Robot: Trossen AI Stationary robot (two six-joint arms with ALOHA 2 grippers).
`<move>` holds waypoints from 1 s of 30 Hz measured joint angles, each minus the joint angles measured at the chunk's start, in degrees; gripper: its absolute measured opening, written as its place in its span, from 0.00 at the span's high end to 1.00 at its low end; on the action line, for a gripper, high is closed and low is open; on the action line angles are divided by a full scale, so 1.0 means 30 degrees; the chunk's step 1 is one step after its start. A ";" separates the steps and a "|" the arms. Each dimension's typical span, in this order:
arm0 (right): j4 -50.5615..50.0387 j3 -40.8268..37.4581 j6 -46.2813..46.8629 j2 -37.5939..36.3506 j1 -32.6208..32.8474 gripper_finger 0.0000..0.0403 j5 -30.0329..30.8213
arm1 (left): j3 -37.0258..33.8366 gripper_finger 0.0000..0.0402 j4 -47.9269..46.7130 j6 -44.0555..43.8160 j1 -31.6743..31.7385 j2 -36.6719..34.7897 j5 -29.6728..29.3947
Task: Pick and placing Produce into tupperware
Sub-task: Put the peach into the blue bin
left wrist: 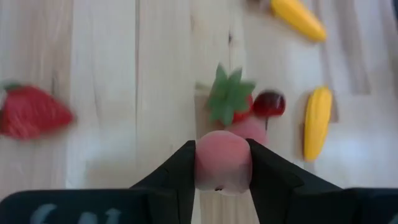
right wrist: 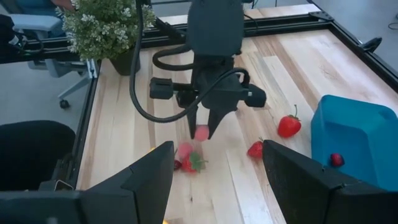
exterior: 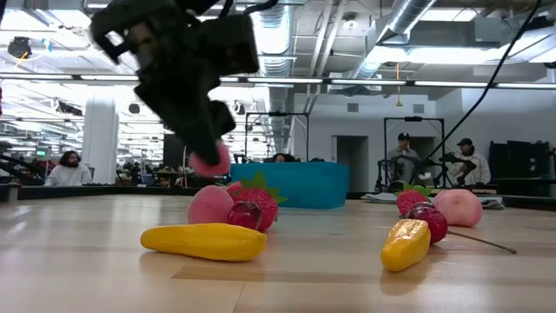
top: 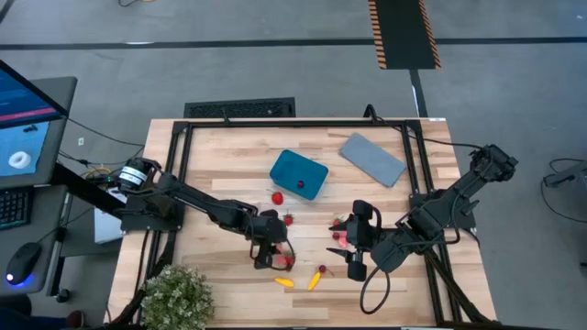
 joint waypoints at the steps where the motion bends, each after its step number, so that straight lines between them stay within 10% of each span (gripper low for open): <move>1: 0.0000 0.0000 -0.0030 0.0000 0.0000 0.33 0.0015 | 0.0251 0.70 -0.0049 0.0151 0.0080 0.0000 0.0193; 14: -0.1899 -0.0003 0.0667 0.0000 0.0175 0.33 -0.0003 | 0.6376 0.70 -0.5479 0.3384 0.1197 -0.0265 0.1021; 30: -0.2907 -0.0005 0.1117 0.0000 0.0160 0.33 -0.0036 | 1.3000 0.69 -1.5532 1.1056 0.1461 -0.0364 -1.0625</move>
